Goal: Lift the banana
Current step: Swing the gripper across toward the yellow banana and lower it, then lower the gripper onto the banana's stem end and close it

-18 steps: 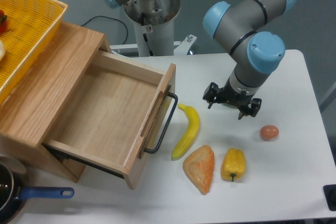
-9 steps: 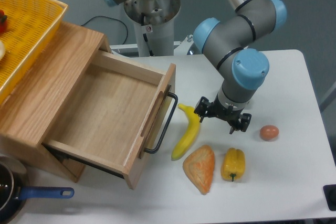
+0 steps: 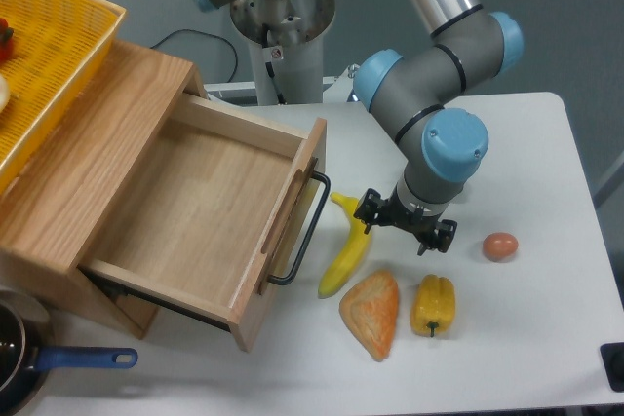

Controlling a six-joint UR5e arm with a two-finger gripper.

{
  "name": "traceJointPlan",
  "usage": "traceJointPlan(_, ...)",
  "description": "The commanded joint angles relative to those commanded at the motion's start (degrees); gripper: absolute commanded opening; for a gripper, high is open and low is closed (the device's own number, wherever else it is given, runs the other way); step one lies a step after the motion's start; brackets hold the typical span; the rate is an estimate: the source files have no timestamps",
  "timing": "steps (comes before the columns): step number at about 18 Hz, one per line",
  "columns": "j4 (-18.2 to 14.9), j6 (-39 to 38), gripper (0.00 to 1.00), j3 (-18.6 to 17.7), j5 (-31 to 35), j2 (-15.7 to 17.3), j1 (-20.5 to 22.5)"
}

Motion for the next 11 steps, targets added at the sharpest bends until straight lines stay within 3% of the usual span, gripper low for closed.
traceJointPlan(11, -0.09, 0.35, 1.0, -0.88, 0.17, -2.63, -1.4)
